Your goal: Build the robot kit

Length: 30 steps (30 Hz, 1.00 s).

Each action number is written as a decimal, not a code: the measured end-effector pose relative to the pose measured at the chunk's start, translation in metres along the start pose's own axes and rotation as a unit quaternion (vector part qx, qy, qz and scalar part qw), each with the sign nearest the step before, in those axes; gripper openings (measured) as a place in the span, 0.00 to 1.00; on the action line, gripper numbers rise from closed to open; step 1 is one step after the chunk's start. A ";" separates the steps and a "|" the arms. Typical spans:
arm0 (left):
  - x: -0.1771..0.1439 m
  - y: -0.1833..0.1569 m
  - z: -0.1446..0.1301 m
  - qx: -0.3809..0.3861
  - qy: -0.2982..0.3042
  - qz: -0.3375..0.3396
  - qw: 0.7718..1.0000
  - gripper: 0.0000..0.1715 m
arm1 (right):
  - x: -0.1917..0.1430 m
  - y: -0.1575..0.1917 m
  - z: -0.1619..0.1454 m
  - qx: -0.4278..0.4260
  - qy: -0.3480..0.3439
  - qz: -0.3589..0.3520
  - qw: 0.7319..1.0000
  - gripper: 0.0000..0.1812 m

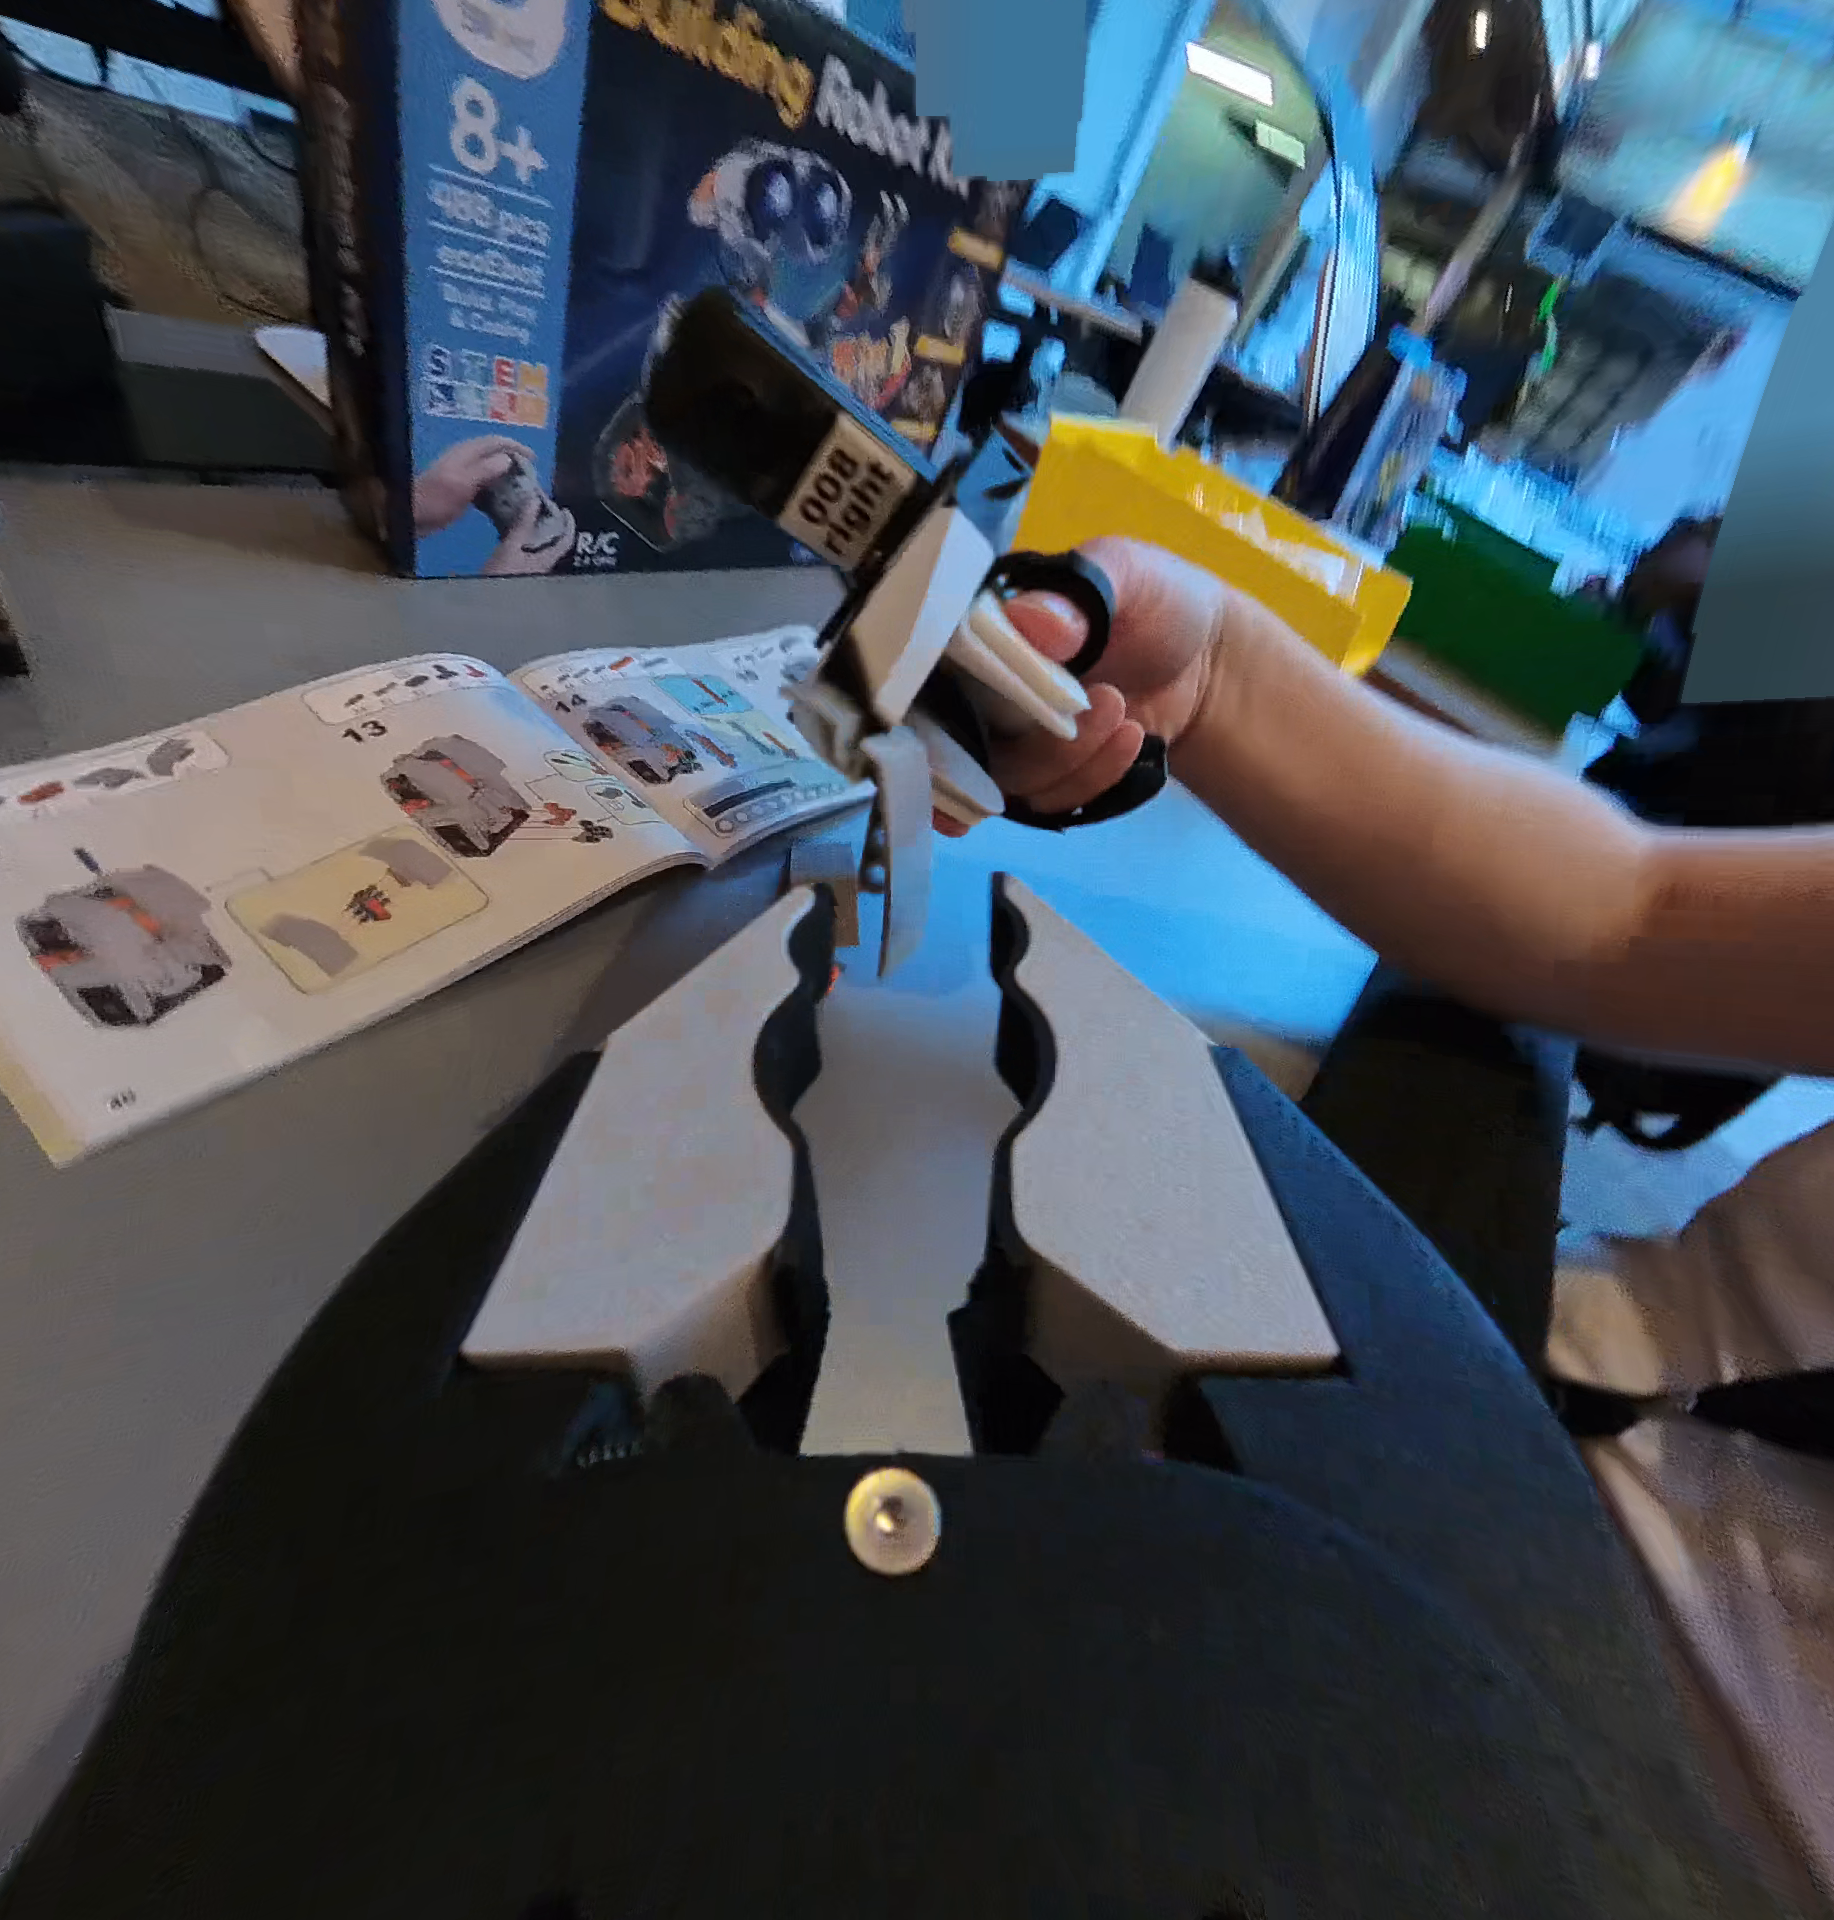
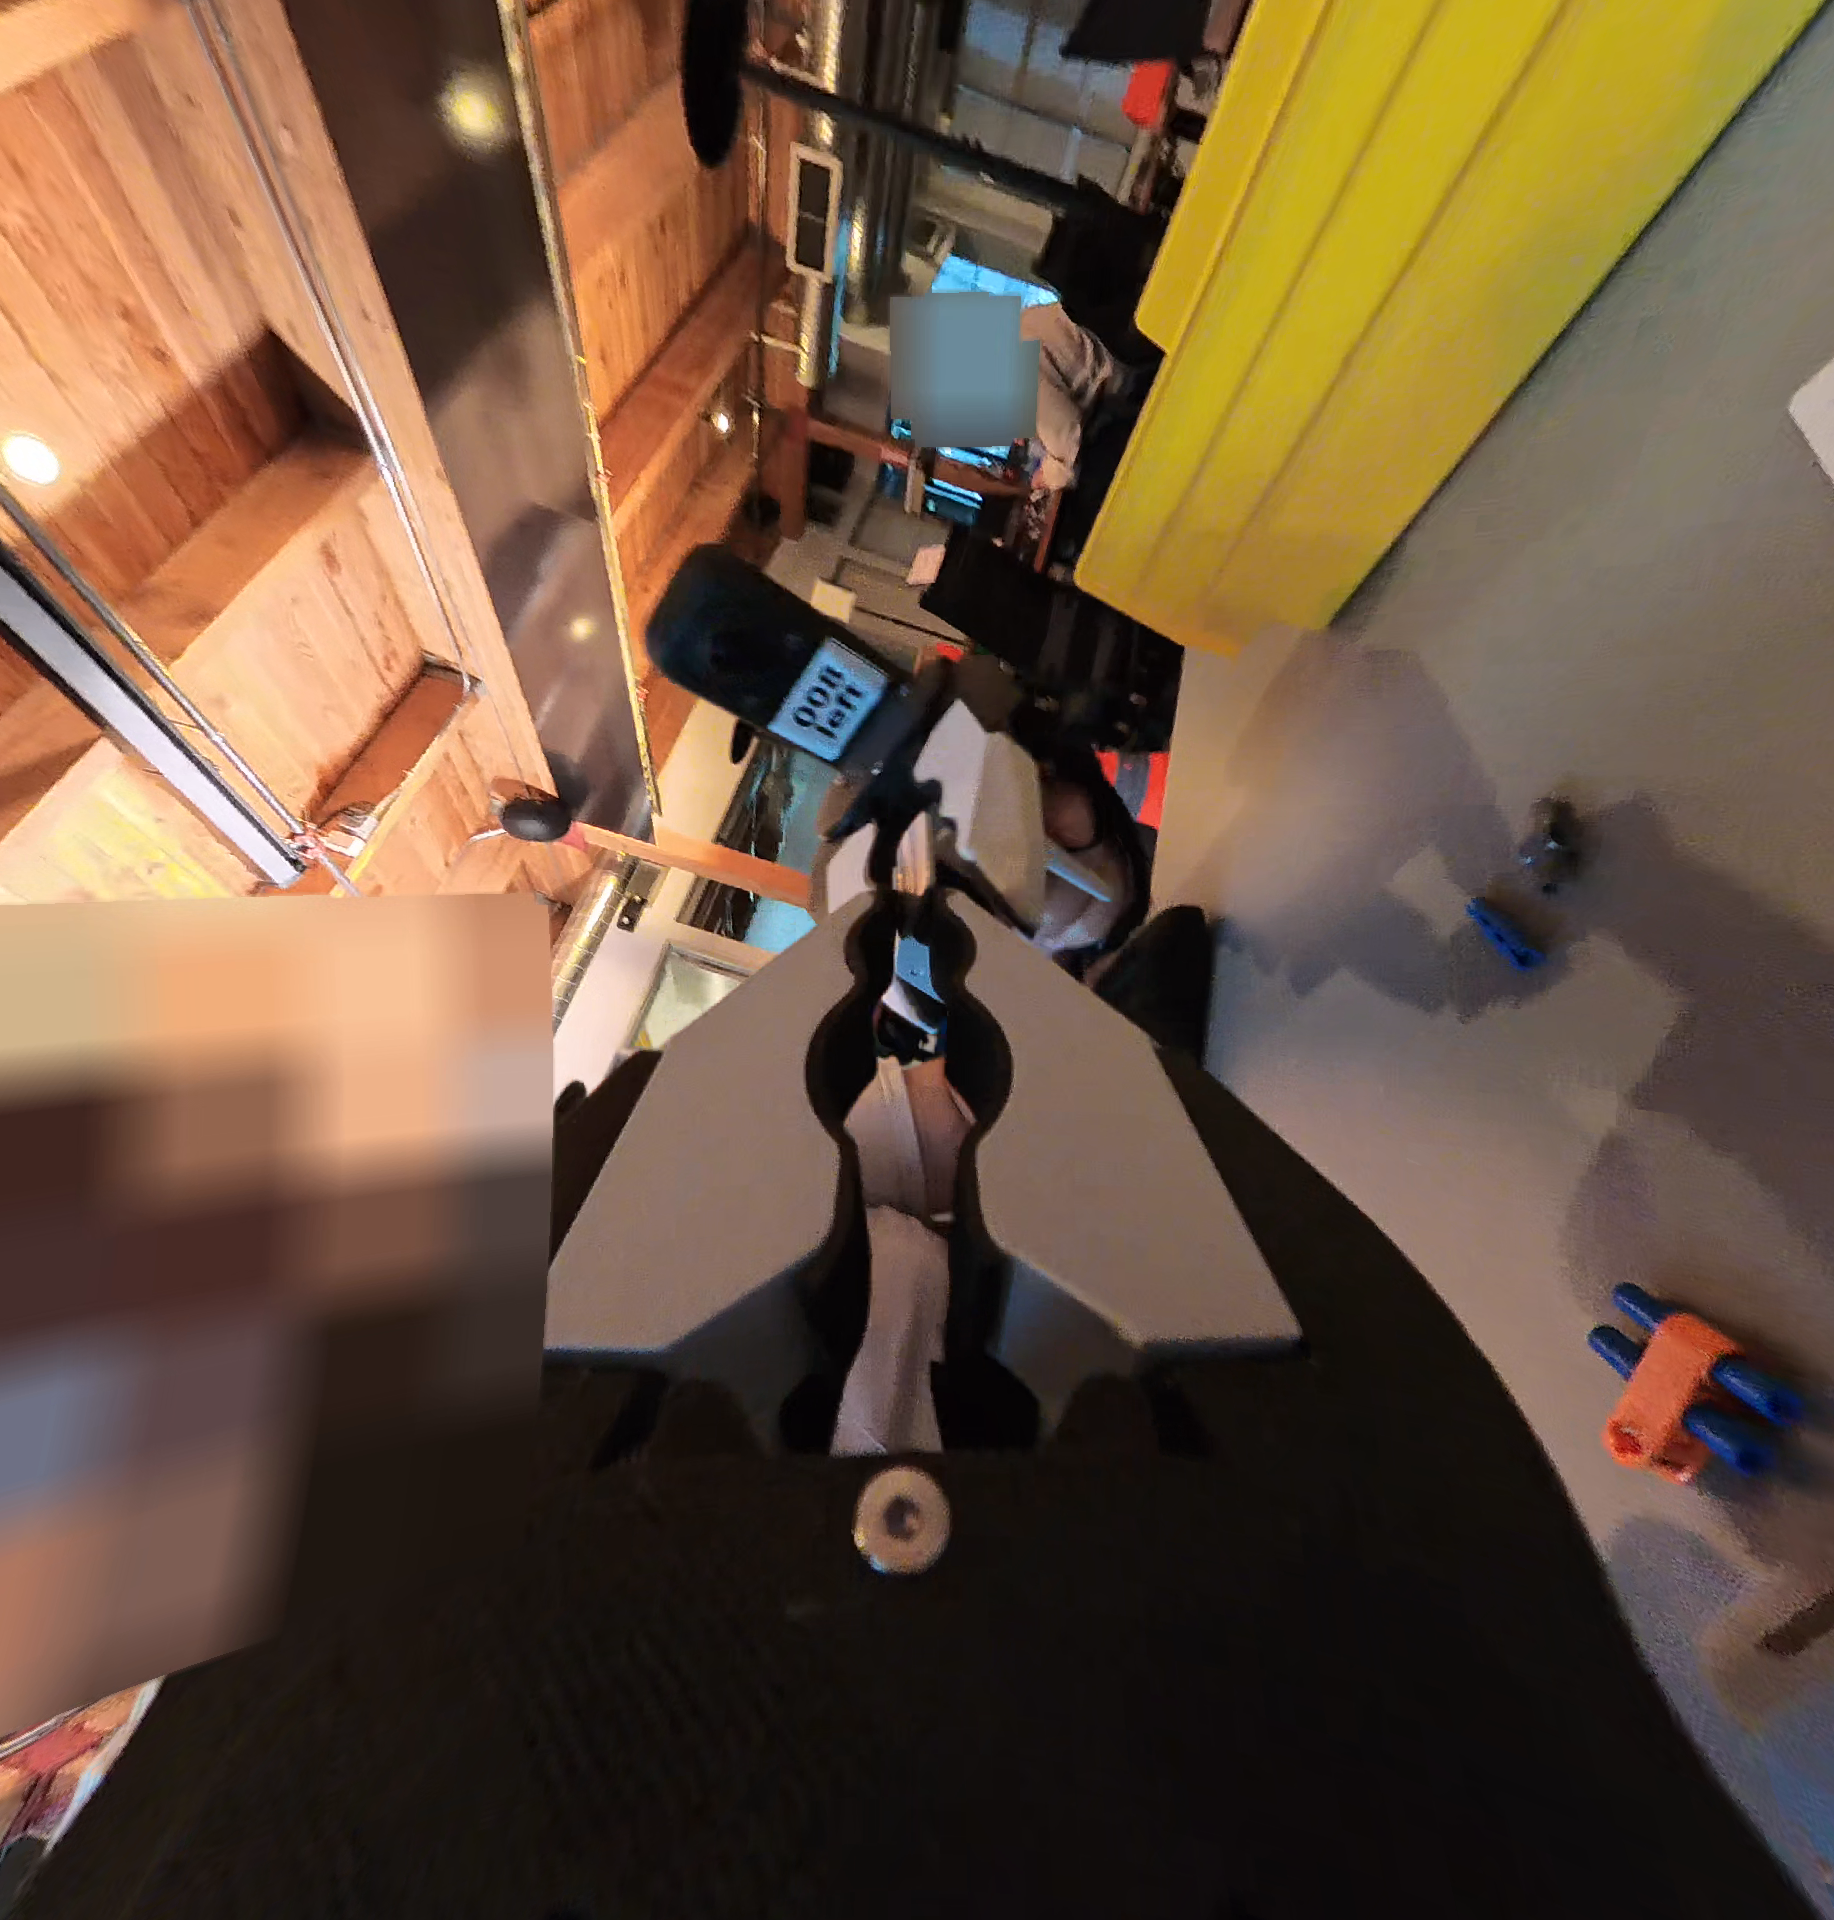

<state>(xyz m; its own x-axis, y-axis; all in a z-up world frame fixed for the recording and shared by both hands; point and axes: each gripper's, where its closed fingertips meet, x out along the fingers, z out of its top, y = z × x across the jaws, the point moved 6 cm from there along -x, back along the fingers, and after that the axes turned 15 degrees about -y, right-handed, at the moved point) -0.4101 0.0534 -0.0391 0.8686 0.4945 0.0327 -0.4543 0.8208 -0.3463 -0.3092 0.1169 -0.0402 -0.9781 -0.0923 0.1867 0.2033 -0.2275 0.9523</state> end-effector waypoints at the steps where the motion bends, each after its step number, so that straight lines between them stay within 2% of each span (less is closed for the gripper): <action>1: 0.003 0.003 -0.002 0.012 0.014 -0.001 1.000 0.12 | 0.002 -0.002 -0.002 0.004 0.006 -0.003 1.000 0.02; 2: 0.006 0.004 -0.004 0.017 0.023 -0.010 1.000 0.04 | 0.003 -0.003 -0.002 0.007 0.006 -0.004 1.000 0.02; 3: 0.009 0.005 -0.005 0.010 0.026 -0.026 0.999 0.01 | 0.002 -0.006 0.000 0.004 0.000 -0.011 1.000 0.02; 6: 0.011 0.016 -0.004 -0.059 0.018 -0.036 0.997 0.00 | -0.003 -0.007 0.008 -0.044 -0.020 -0.021 0.999 0.03; 9: 0.005 0.045 0.006 -0.157 -0.010 -0.004 0.988 0.00 | -0.022 0.002 0.025 -0.200 -0.085 -0.050 0.975 0.09; 11: 0.002 0.060 0.006 -0.196 0.004 0.008 0.981 0.00 | -0.041 0.008 0.025 -0.283 -0.114 -0.078 0.949 0.09; 13: -0.001 0.068 -0.004 -0.197 0.047 0.022 0.979 0.00 | -0.058 0.008 0.013 -0.316 -0.114 -0.098 0.937 0.09; 16: 0.001 0.058 -0.010 -0.193 0.054 -0.012 0.980 0.00 | -0.079 0.005 -0.020 -0.341 -0.108 -0.114 0.927 0.09; 20: 0.006 0.064 -0.017 -0.184 0.065 0.007 0.981 0.00 | -0.103 -0.006 -0.060 -0.376 -0.111 -0.142 0.909 0.08; 22: 0.003 0.067 -0.017 -0.165 0.067 0.037 0.983 0.00 | -0.112 -0.013 -0.065 -0.380 -0.117 -0.187 0.898 0.08; 25: -0.004 0.072 -0.019 -0.111 0.077 0.086 0.987 0.00 | -0.114 -0.012 -0.062 -0.403 -0.121 -0.196 0.886 0.07; 30: -0.005 0.072 -0.026 -0.123 0.080 0.080 0.986 0.00 | -0.112 -0.017 -0.059 -0.399 -0.117 -0.206 0.886 0.06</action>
<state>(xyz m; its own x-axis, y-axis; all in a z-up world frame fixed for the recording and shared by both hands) -0.4422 0.1030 -0.0883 0.8188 0.5446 -0.1814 -0.5431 0.6327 -0.5520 -0.2005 0.0734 -0.0912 -0.9403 0.3403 -0.0027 -0.2969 -0.8166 0.4950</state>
